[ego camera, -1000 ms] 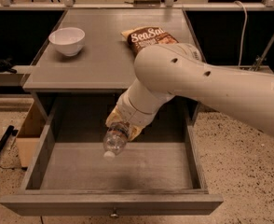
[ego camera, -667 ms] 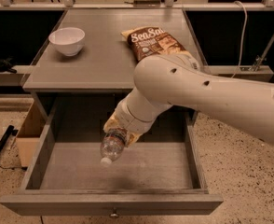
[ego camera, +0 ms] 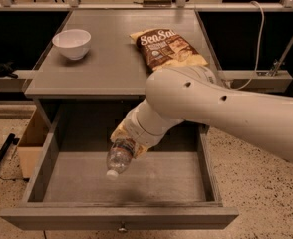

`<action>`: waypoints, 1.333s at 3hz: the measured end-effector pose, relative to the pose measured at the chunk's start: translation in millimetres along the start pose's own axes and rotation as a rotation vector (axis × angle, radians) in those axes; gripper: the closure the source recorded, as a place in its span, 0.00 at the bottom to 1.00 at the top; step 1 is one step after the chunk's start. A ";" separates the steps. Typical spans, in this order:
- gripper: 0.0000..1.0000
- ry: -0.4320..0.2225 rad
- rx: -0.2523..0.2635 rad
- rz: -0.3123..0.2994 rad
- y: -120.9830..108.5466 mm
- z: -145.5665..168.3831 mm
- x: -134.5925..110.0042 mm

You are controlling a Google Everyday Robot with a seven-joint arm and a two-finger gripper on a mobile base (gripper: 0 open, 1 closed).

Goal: Place water bottle into top drawer

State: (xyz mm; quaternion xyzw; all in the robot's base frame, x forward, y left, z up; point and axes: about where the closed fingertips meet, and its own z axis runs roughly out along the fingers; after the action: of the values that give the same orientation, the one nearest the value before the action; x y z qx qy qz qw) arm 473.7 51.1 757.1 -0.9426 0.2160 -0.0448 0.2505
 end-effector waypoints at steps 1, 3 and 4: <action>1.00 0.080 0.063 0.009 6.1 2.4 -4.0; 1.00 0.112 0.090 0.012 7.7 3.4 -5.0; 1.00 0.106 0.088 0.007 4.9 9.5 4.3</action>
Offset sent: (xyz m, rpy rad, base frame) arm -0.0058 -0.0020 -0.0053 0.0297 -0.0909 -0.0521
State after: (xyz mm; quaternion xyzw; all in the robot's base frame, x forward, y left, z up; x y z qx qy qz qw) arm 477.5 49.8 746.4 -0.9262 0.2300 -0.1031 0.2803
